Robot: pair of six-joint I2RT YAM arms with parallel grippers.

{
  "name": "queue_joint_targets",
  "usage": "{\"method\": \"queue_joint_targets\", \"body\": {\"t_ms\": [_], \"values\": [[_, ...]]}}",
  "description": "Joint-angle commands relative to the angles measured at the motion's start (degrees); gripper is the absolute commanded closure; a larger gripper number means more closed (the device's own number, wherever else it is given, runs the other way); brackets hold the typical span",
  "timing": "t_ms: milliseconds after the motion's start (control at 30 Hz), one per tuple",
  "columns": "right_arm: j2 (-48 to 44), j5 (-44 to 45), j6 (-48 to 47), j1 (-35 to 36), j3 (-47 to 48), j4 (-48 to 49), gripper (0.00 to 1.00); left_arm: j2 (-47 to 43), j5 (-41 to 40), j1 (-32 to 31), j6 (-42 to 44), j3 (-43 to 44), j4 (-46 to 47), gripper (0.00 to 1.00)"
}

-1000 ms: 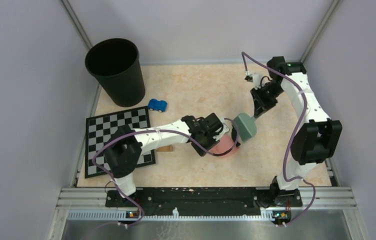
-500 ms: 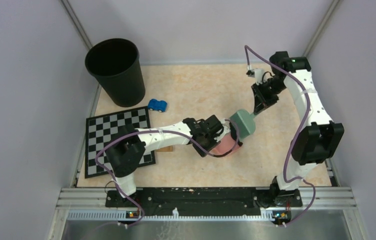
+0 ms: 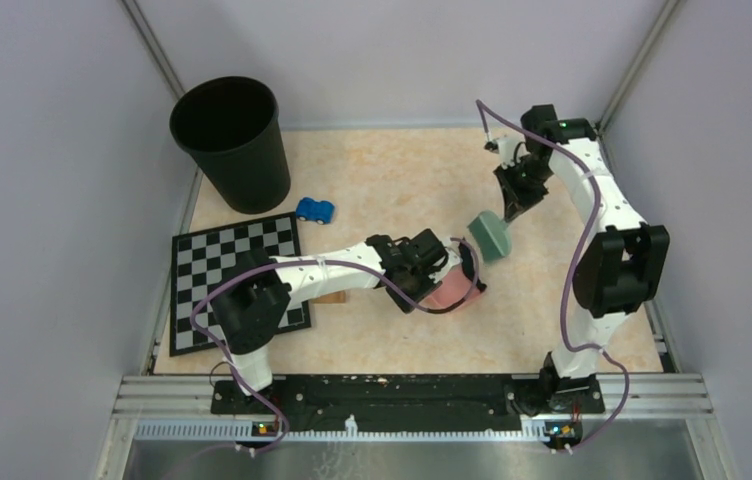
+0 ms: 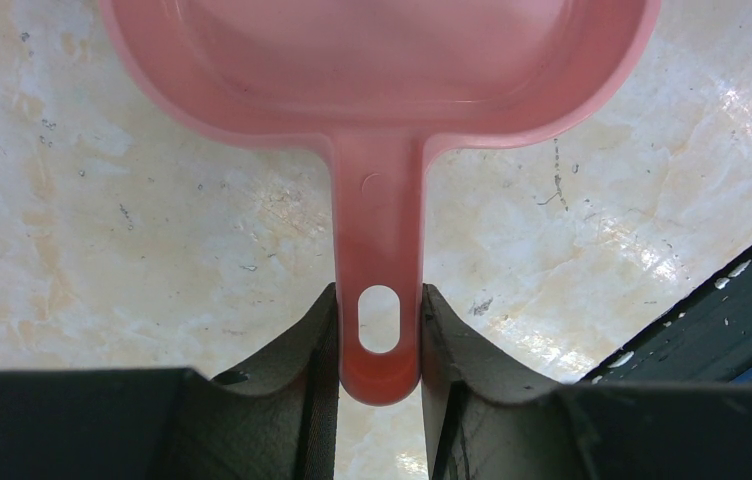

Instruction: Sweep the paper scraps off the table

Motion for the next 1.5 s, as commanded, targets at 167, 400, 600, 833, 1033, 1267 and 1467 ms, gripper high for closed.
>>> {"method": "queue_joint_targets", "body": {"t_ms": [167, 400, 600, 833, 1033, 1267, 1467], "values": [[-1.54, -15.24, -0.21, 3.65, 4.42, -7.52, 1.0, 0.76, -0.34, -0.3, 0.31, 2.21, 0.02, 1.0], [-3.21, -9.92, -2.28, -0.1, 7.09, -10.17, 1.0, -0.63, -0.7, -0.3, 0.14, 0.89, 2.14, 1.0], [-2.13, -10.05, -3.38, -3.95, 13.32, -13.37, 1.0, -2.65, -3.71, -0.3, -0.23, -1.2, 4.44, 1.0], [-4.99, -7.33, -0.04, -7.25, 8.02, -4.46, 1.0, -5.6, -6.92, -0.23, -1.43, -3.04, 7.08, 1.0], [-14.74, -19.35, 13.45, -13.75, -14.84, 24.34, 1.0, -8.01, -11.6, -0.13, 0.23, -1.45, 4.28, 1.0], [-22.94, -27.15, 20.41, -13.86, -31.27, 41.23, 1.0, -9.83, -15.43, 1.43, 2.03, 2.96, 0.33, 1.0], [-23.12, -34.55, 25.83, -13.84, -40.8, 52.11, 1.0, -12.54, -13.67, 6.55, 2.17, 5.47, 0.36, 1.0]]}}
